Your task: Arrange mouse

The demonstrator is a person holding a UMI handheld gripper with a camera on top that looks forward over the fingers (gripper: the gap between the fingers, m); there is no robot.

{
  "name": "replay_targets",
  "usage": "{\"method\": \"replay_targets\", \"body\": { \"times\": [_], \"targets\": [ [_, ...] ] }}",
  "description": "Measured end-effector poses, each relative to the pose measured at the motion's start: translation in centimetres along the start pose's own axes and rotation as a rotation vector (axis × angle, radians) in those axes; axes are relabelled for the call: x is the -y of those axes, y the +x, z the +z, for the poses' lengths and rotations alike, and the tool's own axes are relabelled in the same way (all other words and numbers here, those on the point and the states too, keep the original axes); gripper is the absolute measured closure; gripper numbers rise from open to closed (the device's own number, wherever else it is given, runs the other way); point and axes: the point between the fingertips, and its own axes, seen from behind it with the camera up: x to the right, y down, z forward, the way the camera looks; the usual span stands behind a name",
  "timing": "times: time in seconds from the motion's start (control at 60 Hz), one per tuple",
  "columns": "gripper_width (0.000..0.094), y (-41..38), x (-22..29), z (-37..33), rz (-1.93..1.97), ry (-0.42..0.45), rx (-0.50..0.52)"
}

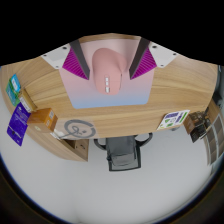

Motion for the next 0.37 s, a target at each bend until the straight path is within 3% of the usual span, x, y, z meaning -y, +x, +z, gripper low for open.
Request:
{"method": "replay_targets", "body": {
  "times": [0.367],
  "targets": [
    [0.0103, -5.8, -8.7, -18.9, 0.014, 0.071, -0.05]
  ]
}}
